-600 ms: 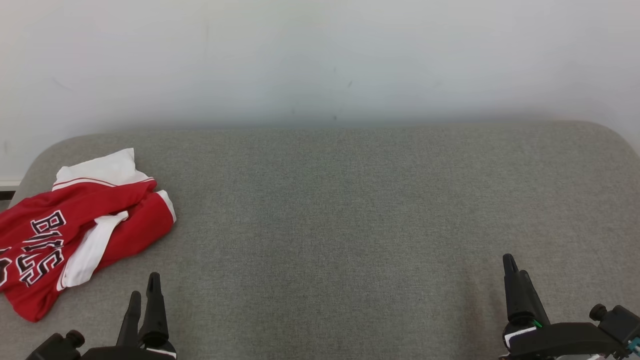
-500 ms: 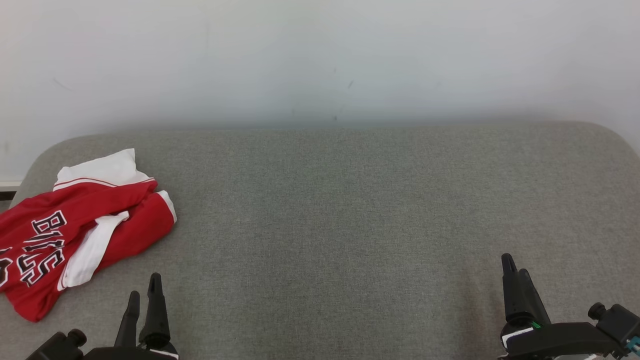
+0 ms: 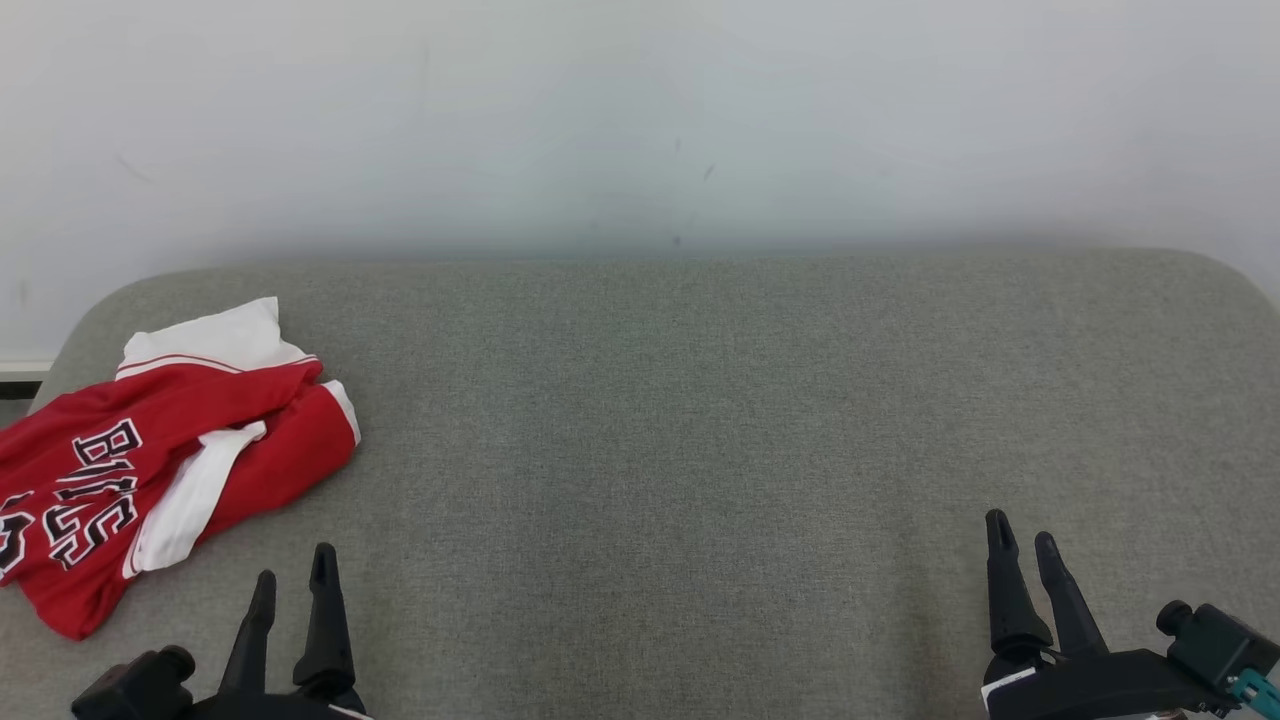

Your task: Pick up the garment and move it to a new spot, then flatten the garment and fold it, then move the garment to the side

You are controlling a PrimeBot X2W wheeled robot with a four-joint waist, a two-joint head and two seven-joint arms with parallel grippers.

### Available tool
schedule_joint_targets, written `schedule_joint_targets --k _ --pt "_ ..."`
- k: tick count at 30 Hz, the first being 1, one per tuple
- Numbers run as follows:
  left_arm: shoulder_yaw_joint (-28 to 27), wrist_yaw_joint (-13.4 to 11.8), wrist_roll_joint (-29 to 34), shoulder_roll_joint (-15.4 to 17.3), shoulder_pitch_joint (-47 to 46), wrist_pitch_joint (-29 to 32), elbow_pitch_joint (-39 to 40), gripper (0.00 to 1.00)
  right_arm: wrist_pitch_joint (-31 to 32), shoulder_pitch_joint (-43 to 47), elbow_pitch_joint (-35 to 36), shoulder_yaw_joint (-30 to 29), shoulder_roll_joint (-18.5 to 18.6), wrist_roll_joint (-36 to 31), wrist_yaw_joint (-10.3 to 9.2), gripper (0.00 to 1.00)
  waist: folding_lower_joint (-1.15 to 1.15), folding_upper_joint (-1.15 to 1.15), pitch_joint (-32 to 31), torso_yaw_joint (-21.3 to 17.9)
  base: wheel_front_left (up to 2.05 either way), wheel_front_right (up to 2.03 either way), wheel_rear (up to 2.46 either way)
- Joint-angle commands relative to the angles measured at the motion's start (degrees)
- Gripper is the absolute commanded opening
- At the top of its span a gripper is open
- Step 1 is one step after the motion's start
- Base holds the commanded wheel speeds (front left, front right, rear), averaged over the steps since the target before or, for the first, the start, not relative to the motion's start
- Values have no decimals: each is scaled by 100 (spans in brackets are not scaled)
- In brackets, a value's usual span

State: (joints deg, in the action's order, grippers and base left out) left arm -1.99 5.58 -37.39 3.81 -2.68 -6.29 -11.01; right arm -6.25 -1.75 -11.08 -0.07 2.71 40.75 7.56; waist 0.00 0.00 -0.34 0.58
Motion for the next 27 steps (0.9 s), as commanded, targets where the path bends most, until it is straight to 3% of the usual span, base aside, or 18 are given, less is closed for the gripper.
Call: schedule_joint_targets --k 1,27 --pt "24 24 212 57 -26 -55 82 100 -65 -6 75 20 19 -194 -7 100 0 0 -1 9 0 0 0" --pt "332 92 1726 179 48 -449 255 100 -457 74 7 74 21 -1834 -10 100 0 0 -34 23 0 0 0"
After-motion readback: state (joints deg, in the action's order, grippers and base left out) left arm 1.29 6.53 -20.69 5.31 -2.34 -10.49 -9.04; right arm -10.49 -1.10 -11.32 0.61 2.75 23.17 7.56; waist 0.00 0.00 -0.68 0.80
